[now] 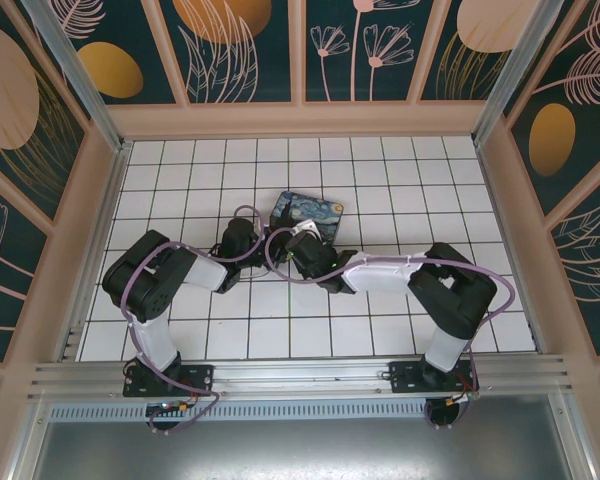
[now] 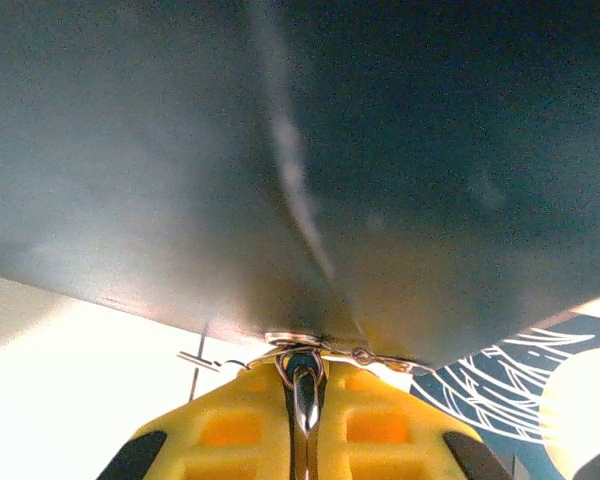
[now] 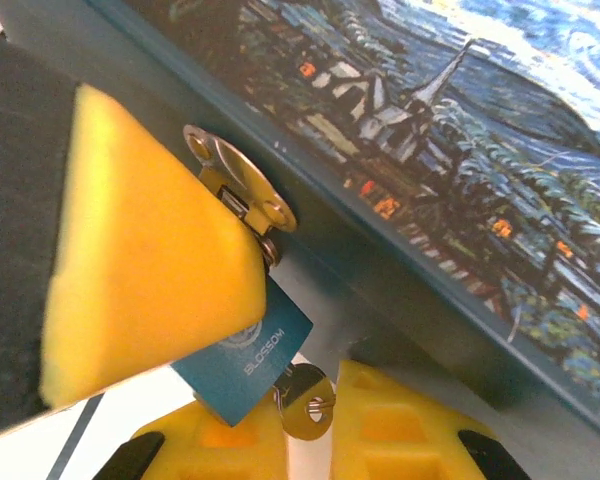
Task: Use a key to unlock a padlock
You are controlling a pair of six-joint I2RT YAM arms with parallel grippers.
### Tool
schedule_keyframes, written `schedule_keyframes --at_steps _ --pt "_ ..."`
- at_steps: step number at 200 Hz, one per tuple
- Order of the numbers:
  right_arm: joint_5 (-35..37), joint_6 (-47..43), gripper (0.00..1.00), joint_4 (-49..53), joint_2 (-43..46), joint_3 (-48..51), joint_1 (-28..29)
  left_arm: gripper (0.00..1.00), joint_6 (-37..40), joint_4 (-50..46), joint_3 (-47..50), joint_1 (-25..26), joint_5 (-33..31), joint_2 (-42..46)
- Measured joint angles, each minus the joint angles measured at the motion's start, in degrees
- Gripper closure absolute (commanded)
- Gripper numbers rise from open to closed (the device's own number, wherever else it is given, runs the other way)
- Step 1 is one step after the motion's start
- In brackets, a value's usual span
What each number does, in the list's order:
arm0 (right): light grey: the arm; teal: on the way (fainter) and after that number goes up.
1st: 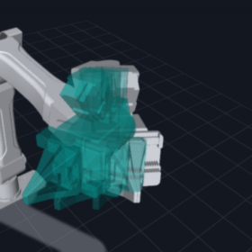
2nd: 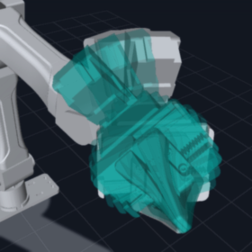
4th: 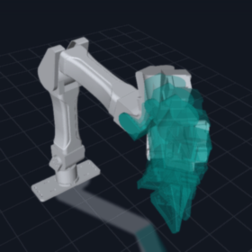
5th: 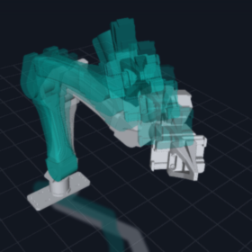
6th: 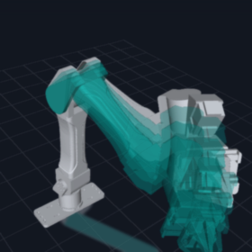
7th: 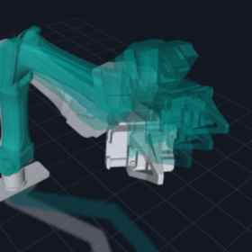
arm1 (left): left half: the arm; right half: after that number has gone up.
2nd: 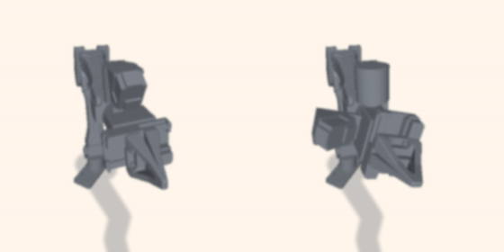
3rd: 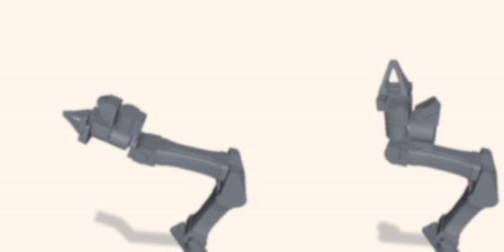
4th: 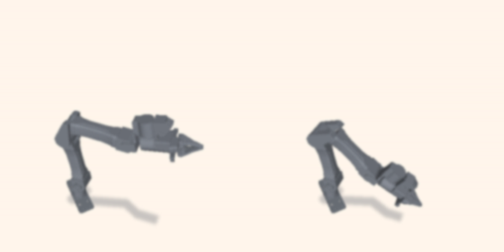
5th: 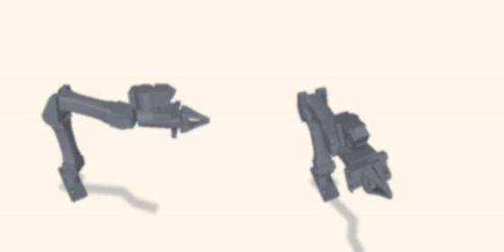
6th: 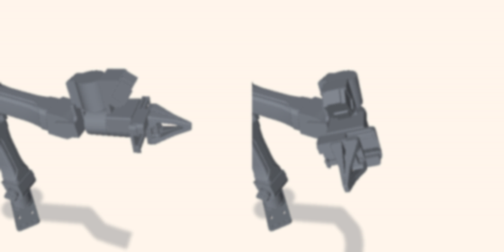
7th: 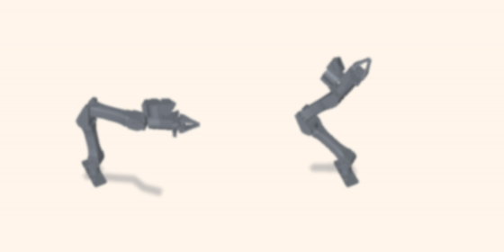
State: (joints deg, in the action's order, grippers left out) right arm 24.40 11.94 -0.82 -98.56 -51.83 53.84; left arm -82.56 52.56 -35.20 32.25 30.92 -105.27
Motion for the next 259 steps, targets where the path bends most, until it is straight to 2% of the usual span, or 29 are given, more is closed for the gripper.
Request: schedule_keyframes --at_steps 49,87,107,120,139,169,184,212,259 --pt "-20.85 4.55 1.00 -6.49 6.10 6.36 -7.65 1.00 -0.04 2.60 0.87 -0.02 0.76 0.02" --pt "-30.60 9.11 1.00 -10.99 8.48 10.14 -11.39 1.00 -0.20 4.09 1.20 0.22 1.86 0.02" --pt "-33.38 10.84 0.67 -11.61 8.72 10.78 -12.31 1.00 -0.20 4.02 1.33 0.31 2.03 0.02" --pt "-34.10 12.09 0.54 -11.96 9.49 11.56 -12.70 1.00 -0.17 4.00 1.36 0.33 2.01 0.02" --pt "-34.99 14.25 0.50 -13.16 11.87 13.16 -13.51 1.00 -0.13 3.76 1.57 0.33 1.60 -0.09" --pt "-35.30 17.73 0.49 -16.76 15.10 16.28 -14.43 1.00 0.09 3.74 2.12 0.33 1.66 -0.11" --pt "-36.35 19.32 0.49 -18.69 15.17 17.44 -14.78 0.94 0.15 3.54 2.45 0.37 1.62 -0.11" --pt "-37.97 21.92 0.49 -21.35 14.36 18.47 -14.86 0.75 0.74 3.30 3.26 0.35 1.40 -0.09" --pt "-37.35 25.14 0.49 -27.91 11.45 18.64 -17.88 0.42 2.12 0.07 5.77 1.25 4.90 0.81"
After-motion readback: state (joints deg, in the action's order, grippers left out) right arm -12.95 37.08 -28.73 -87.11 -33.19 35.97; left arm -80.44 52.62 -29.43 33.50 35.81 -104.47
